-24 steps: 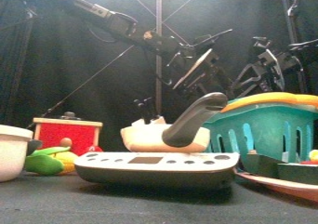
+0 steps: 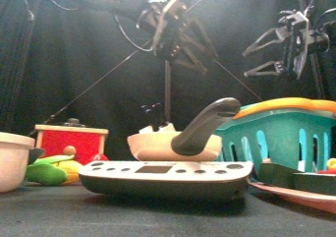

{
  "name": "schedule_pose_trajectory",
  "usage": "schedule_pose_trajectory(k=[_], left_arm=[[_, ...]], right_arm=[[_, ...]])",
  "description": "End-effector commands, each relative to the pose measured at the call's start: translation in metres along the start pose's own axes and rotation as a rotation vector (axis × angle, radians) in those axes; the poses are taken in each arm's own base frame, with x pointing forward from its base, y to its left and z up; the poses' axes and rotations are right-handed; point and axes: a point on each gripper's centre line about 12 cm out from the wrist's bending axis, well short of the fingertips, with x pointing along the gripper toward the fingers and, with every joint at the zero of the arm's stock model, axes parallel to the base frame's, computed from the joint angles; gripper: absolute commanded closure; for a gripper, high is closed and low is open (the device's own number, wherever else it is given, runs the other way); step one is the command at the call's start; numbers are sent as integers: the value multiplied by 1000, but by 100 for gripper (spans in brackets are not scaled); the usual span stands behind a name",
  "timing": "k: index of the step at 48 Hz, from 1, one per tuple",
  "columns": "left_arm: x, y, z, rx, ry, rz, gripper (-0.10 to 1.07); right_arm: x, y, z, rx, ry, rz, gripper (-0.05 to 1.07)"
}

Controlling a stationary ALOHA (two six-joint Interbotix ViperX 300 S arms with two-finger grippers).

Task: Grab squash half off plate

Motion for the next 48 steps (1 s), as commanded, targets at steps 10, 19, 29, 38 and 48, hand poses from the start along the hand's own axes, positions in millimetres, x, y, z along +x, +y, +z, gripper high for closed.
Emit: schedule_pose_trajectory(k=[10,19,29,38,48], left_arm=[[-50,-22,-19,-33,-200,-144,3],[-73,-33,-45,-79,-321,-233,3],[-85,-42,-82,-112,-268,-261,3],[-85,-42,-98,-115,-227,-259,3],[-92,-44,-103,-100,-215,-263,3]], right_arm=[[5,72,2,-11,130,245,8],[3,109,-22,50,435,230,8],[-5,130,-65,157,809,114,8],[-12,144,-102,283,1016,62,8],[-18,155,-128,324,1129,37,10]])
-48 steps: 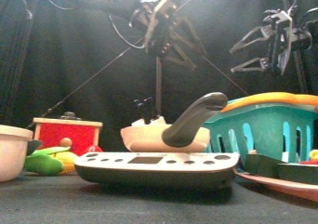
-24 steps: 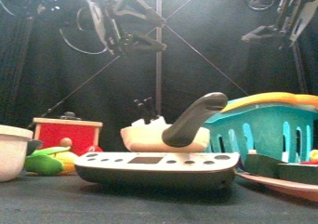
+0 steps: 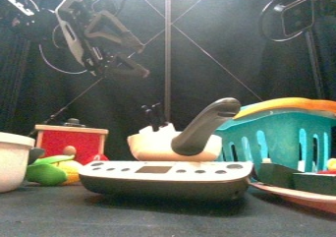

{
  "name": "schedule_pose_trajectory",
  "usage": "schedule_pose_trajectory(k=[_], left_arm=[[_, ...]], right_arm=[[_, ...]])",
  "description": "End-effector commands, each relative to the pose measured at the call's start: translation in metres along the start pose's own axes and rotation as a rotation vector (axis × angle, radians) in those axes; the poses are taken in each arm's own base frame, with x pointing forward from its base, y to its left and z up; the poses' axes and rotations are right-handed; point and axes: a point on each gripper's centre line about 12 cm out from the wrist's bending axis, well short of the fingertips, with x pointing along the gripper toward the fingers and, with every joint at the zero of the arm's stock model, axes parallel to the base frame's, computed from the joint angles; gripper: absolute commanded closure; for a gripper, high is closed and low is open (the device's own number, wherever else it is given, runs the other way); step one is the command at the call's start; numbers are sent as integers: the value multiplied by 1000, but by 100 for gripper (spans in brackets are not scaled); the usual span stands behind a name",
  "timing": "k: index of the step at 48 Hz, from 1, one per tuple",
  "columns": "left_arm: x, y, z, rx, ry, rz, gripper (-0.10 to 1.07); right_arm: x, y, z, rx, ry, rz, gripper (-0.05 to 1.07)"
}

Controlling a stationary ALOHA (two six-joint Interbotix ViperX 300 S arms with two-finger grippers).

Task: Grab squash half off plate

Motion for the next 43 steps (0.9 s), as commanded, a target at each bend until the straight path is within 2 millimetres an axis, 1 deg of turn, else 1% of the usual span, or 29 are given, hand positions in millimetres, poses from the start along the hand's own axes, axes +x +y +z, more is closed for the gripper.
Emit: schedule_pose_trajectory(k=[1,7,15,19,25,31,39,43], left_arm=[[-4,-3,6,15,-21,-9,3],[-10,-1,2,43,-15,-6,3],[-21,-3,8,59,-23,0,3],[-26,-3,1,57,-14,-1,3],[-30,-1,-13,35,20,11,3],[-32,1,-19,18,33,21,3],[-32,2,-21,16,37,24,3],[-32,2,-21,14,38,24,3]], right_arm=[[6,8,-2,9,10,23,10],[20,7,1,15,18,-6,11],[39,14,1,-2,42,-40,11],[54,15,1,-32,57,-77,10],[69,14,5,-58,77,-137,9],[76,12,8,-105,93,-199,7],[83,10,17,-160,87,-254,3],[89,6,18,-189,89,-283,2]])
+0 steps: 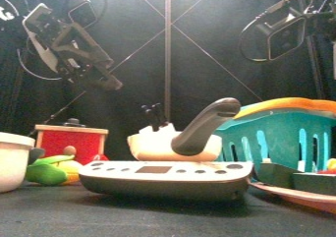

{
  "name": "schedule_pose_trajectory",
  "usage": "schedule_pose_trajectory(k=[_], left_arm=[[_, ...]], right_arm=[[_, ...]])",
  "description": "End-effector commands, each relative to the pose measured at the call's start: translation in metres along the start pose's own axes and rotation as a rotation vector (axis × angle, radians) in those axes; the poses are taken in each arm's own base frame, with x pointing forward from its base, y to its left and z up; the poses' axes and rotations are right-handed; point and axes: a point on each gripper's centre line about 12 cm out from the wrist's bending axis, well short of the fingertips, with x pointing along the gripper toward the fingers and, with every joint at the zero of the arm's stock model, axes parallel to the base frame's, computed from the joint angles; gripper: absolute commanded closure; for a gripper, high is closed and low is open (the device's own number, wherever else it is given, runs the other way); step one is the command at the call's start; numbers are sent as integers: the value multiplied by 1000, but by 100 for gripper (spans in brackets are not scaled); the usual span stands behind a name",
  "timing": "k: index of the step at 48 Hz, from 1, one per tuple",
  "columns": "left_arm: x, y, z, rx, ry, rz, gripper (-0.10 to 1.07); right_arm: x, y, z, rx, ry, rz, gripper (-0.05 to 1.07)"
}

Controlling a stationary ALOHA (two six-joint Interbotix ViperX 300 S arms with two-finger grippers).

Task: Grab squash half off plate

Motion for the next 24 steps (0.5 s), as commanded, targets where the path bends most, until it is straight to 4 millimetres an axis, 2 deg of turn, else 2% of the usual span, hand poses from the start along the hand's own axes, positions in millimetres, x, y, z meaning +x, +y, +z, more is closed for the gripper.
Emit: schedule_pose_trajectory(k=[1,24], left_arm=[[0,0,6,1,-20,0,3],[-1,2,-1,-50,-5,18,3]], right_arm=[[-1,4,6,-33,-24,-3,2],[25,2,8,-92,3,-83,2]])
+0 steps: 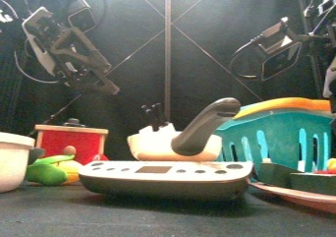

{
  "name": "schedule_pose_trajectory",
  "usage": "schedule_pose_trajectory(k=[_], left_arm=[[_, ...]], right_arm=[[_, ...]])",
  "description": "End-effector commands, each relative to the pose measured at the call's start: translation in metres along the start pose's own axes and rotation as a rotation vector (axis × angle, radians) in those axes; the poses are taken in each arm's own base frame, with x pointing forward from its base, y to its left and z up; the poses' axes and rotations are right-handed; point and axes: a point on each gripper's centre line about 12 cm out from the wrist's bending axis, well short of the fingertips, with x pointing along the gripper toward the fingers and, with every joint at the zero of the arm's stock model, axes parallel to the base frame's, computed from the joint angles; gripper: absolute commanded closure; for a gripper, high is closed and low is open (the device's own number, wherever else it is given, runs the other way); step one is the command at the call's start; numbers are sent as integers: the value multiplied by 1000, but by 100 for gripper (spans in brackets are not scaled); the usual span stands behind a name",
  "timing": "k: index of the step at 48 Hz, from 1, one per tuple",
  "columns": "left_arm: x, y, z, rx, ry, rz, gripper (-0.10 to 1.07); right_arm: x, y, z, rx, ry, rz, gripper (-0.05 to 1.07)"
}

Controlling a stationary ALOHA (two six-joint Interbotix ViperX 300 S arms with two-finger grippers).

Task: Grab squash half off plate

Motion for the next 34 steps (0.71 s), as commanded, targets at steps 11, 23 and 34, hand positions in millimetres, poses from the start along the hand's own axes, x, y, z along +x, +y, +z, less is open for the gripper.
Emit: schedule_pose_trajectory(k=[11,23,34], left_arm=[[1,0,5,-2,-16,0,3],[1,0,6,-1,-17,-1,3],[1,0,5,-1,-16,0,3]], right_arm=[[-7,9,6,-10,-27,26,2],[-6,8,5,-10,-18,17,3],[0,8,6,-16,-7,4,10]])
